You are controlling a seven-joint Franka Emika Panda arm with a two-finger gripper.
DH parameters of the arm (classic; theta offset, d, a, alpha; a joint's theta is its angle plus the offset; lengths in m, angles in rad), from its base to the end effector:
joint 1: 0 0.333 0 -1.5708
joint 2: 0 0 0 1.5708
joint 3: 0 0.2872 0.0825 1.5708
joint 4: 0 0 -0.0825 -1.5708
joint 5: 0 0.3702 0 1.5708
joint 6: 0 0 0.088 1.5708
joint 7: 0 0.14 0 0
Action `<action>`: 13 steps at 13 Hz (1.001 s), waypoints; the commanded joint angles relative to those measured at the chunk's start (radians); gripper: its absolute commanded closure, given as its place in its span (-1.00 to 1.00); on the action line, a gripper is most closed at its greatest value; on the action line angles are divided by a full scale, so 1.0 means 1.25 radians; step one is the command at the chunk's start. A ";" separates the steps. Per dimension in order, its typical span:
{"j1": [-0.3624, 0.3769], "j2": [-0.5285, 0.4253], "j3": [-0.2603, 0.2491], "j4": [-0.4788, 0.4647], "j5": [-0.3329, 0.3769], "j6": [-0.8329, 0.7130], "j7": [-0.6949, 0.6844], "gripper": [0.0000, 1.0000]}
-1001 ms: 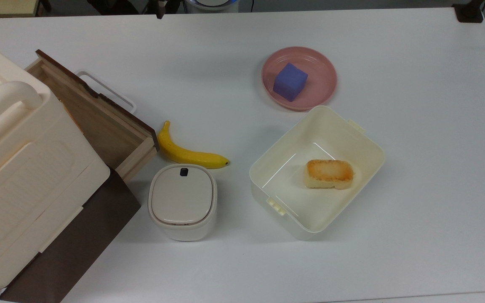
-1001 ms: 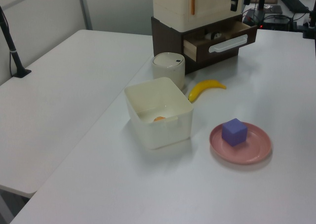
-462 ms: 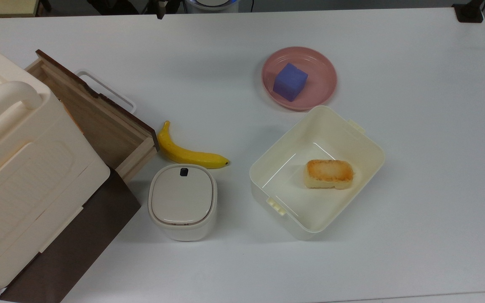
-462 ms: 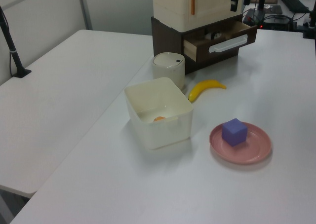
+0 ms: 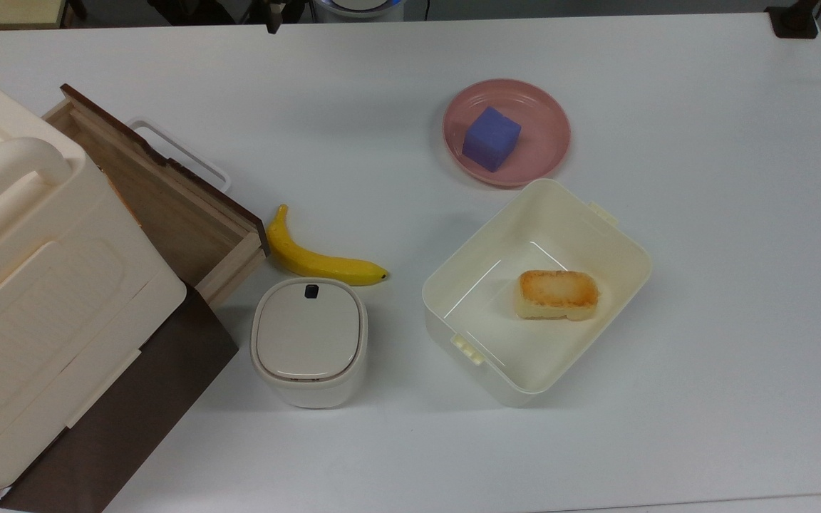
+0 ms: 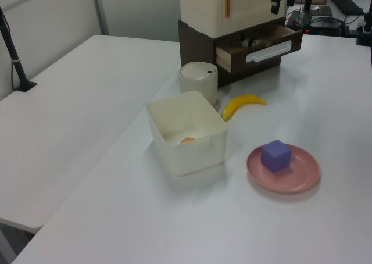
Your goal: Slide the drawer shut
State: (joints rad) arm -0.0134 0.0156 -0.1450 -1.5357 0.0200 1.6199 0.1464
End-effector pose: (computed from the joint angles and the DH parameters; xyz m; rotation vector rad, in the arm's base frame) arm 0.5464 -0.0840 0.5751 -3.0862 0.4743 -0.1076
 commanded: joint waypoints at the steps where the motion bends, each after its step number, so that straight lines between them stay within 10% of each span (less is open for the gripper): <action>1: -0.005 -0.010 0.008 -0.022 0.010 -0.022 -0.010 -1.00; 9: 0.003 -0.008 0.025 -0.055 0.009 -0.070 -0.013 -0.99; 12: 0.001 -0.006 0.028 -0.069 0.005 -0.164 -0.007 -0.38; 13: -0.004 -0.003 0.026 -0.081 0.004 -0.172 0.004 0.15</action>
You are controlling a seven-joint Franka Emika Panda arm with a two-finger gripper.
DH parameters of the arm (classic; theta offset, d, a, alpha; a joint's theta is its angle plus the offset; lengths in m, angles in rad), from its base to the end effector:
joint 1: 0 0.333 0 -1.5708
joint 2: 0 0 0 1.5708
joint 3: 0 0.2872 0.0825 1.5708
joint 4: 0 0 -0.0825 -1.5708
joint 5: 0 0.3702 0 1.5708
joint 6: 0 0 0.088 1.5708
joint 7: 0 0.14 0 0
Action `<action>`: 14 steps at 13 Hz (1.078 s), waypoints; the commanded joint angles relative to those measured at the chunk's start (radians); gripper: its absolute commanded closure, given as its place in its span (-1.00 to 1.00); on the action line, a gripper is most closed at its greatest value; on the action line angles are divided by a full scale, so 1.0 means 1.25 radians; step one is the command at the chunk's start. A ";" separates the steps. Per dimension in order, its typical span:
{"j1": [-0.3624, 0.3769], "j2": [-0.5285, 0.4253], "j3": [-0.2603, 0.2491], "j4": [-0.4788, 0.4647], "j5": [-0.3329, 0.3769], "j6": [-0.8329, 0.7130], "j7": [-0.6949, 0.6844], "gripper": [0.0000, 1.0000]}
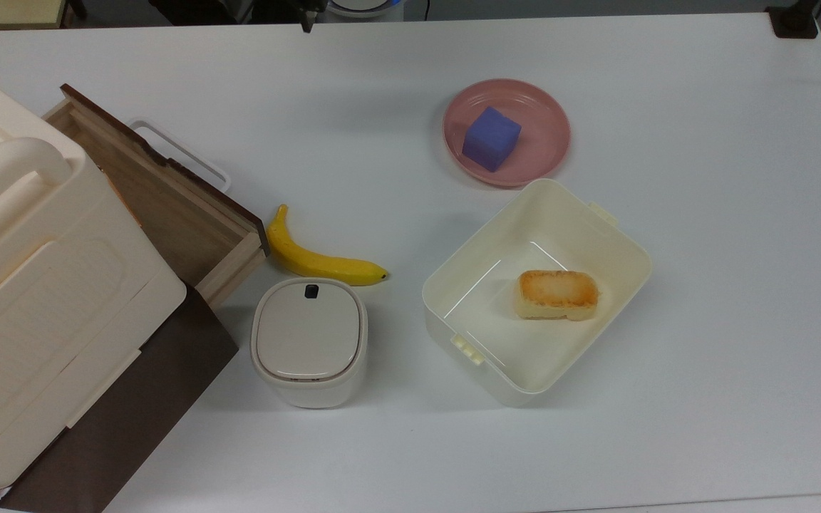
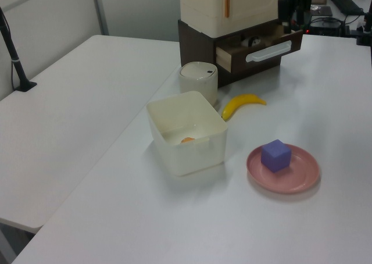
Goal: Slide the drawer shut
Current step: 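Move the gripper toward the open drawer's front face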
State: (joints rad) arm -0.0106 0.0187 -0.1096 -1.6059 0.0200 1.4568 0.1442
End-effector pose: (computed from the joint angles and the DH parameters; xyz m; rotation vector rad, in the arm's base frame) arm 0.5219 -0.0596 0.5284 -3.0876 0.4099 0.2621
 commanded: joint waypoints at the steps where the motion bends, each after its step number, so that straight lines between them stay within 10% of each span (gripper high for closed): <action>1: -0.017 -0.002 -0.009 -0.037 0.005 -0.040 0.010 0.99; 14: -0.079 0.098 -0.018 -0.287 -0.081 0.558 0.122 1.00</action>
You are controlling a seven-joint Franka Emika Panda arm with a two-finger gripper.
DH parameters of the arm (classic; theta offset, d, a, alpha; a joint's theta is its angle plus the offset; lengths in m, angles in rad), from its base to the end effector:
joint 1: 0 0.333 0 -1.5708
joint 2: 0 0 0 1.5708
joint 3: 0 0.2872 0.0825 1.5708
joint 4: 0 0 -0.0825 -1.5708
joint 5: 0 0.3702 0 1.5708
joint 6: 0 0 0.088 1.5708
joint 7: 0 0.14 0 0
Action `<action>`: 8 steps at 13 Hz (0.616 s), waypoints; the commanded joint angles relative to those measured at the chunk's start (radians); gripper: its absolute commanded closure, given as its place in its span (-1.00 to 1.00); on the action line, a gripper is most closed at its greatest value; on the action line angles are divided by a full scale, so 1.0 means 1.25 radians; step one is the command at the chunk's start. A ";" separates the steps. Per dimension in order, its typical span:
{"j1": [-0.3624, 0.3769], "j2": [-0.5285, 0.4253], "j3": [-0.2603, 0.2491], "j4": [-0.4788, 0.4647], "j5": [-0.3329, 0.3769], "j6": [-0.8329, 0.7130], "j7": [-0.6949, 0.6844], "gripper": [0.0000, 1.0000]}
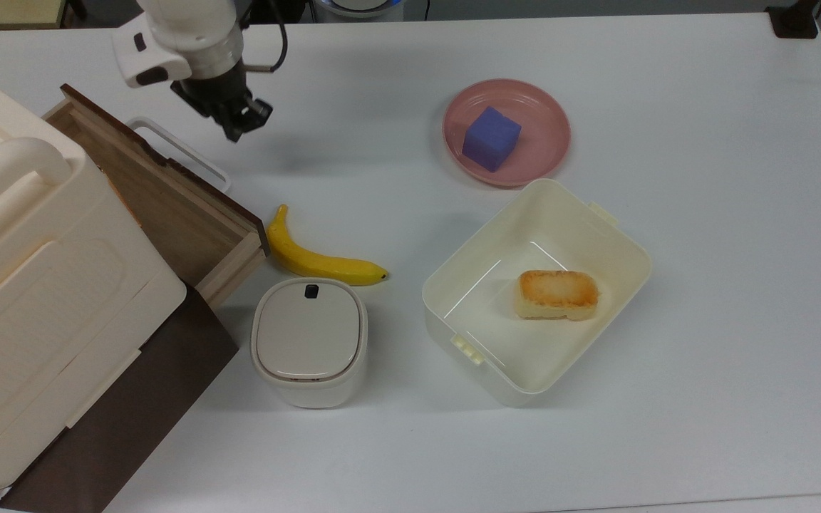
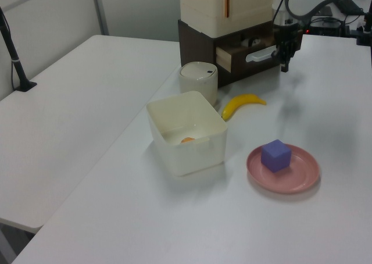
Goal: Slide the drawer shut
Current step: 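Move the gripper toward the open drawer's front face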
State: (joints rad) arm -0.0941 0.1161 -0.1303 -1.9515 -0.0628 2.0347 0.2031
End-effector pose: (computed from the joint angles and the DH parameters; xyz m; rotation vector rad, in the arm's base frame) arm 0.5483 -0.1297 0.3627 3.0102 -0.6069 -0.0505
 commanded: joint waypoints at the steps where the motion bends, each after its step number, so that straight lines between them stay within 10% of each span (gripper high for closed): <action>1: -0.012 0.038 -0.002 -0.004 -0.022 0.117 0.083 1.00; 8: -0.027 0.086 -0.036 0.050 -0.063 0.290 0.245 1.00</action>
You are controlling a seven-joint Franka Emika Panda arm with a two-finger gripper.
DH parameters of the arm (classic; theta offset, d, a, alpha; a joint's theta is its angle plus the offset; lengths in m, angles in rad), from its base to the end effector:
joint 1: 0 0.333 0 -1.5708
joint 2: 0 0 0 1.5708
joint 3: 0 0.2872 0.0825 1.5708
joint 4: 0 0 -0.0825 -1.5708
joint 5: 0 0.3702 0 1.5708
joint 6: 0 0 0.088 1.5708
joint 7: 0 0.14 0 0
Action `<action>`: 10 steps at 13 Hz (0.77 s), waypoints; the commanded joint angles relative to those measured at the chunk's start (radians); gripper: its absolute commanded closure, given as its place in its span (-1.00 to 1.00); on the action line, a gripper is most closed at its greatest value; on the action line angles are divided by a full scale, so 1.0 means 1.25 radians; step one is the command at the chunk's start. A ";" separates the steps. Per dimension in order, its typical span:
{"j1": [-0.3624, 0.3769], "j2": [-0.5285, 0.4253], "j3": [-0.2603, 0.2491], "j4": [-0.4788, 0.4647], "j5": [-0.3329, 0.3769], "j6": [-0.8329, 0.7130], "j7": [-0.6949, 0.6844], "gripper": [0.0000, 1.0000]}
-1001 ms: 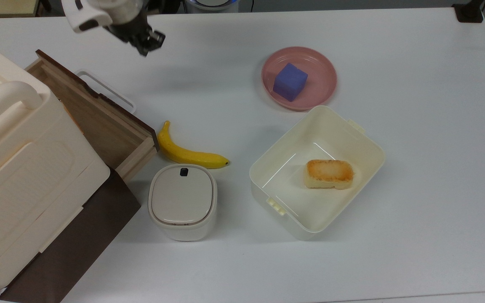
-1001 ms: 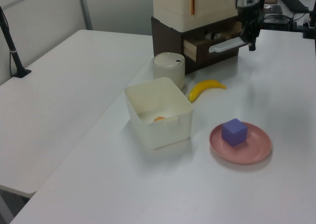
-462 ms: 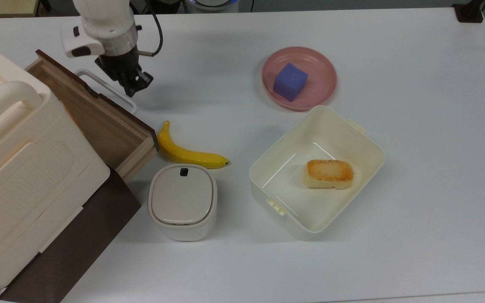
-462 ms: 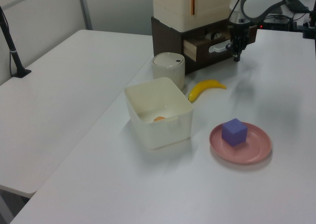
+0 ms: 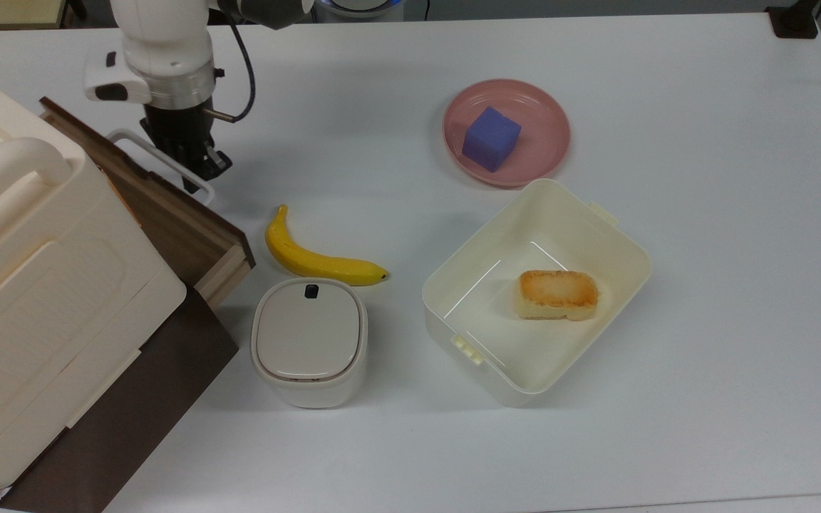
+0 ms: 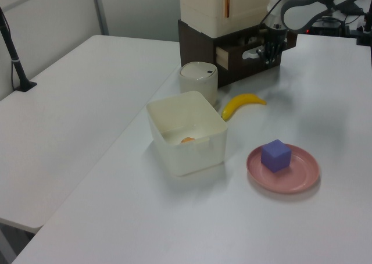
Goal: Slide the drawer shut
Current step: 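Push the drawer front inward into the brown unit with the gripper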
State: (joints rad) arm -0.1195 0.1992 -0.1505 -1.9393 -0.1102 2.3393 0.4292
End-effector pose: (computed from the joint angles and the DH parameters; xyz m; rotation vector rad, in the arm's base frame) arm 0.5859 -0.1643 0.3507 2.8790 -0.9296 0.3199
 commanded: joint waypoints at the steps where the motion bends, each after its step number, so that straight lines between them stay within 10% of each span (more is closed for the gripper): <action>1: -0.006 0.025 -0.026 0.046 -0.038 0.067 0.087 1.00; 10: -0.020 0.049 -0.038 0.046 -0.172 0.188 0.291 1.00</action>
State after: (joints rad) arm -0.1428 0.2503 -0.1884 -1.8948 -0.2983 2.5415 0.7425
